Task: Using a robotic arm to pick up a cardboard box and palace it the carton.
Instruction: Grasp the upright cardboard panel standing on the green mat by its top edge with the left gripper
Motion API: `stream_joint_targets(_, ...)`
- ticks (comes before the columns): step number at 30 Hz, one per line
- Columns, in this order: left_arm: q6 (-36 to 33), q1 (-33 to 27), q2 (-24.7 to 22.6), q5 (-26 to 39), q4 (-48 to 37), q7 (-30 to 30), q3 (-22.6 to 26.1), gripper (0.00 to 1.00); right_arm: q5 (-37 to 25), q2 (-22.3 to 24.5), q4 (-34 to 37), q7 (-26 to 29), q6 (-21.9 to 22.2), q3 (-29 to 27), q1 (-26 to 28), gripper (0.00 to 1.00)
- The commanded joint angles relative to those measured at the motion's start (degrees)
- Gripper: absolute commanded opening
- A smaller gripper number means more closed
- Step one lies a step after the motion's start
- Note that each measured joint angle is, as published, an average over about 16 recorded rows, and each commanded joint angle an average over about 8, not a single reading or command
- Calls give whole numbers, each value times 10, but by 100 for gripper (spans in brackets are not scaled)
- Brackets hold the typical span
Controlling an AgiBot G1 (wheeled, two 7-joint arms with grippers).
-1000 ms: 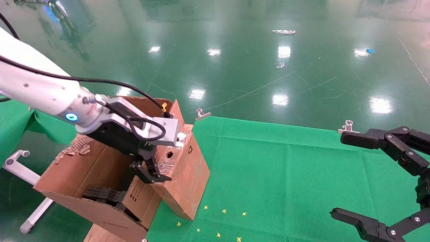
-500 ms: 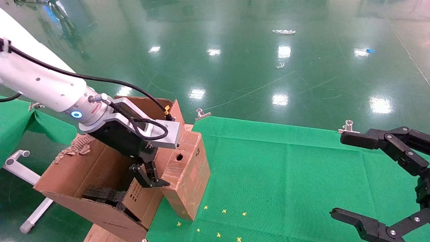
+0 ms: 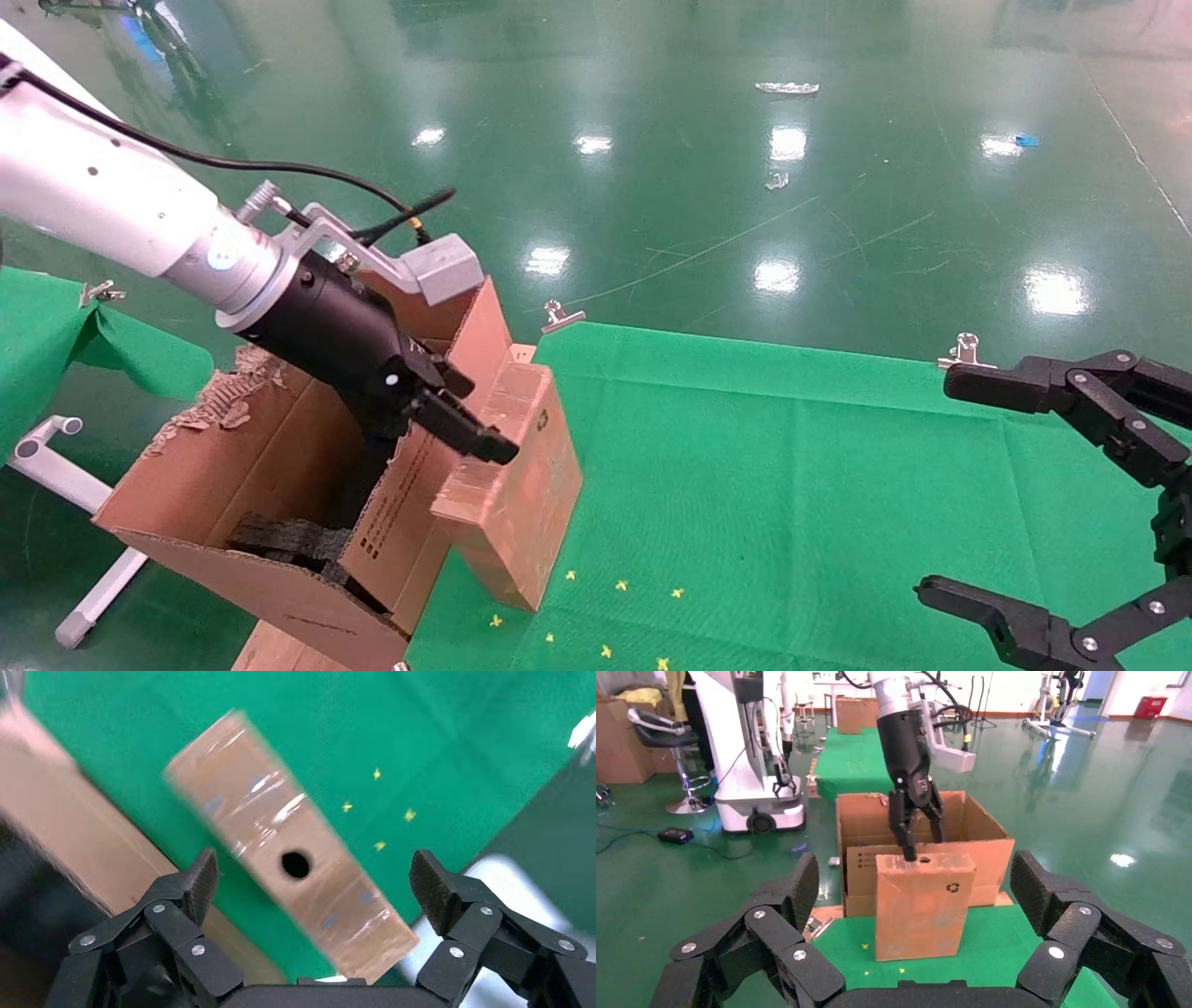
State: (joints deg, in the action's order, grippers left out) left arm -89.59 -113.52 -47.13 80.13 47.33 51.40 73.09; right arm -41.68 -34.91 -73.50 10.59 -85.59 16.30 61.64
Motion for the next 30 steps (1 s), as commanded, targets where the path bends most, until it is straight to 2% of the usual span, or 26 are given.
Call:
stream_joint_targets(1,-2,-2,-10,-3,-30,51,7,100,0,0,0,0,0,0,0,100)
stream_joint_targets(8,8,-2,-49,27,-34,182,40,100,0,0,0,0,0,0,0,100)
stream_joint_targets(13,18,8,-65,37,-18,229,51,100,0,0,0,0,0,1,0,100)
stream_joint_targets(14,20,10,-67,40,-15,234,53,97,0,0,0,0,0,1,0,92)
stream_joint_targets(16,25,15,-72,47,-9,244,58,82,0,0,0,0,0,1,0,68)
stream_joint_targets(21,33,23,-81,67,4,269,71,21,1,0,0,0,0,1,0,5)
stream_joint_targets(22,34,24,-82,70,7,273,72,12,1,0,0,0,0,1,0,0)
stream_joint_targets(24,35,26,-83,75,13,281,75,1,1,0,0,-1,0,1,0,0)
stream_joint_targets(30,39,23,-80,85,41,300,78,0,1,1,0,-1,1,1,0,0)
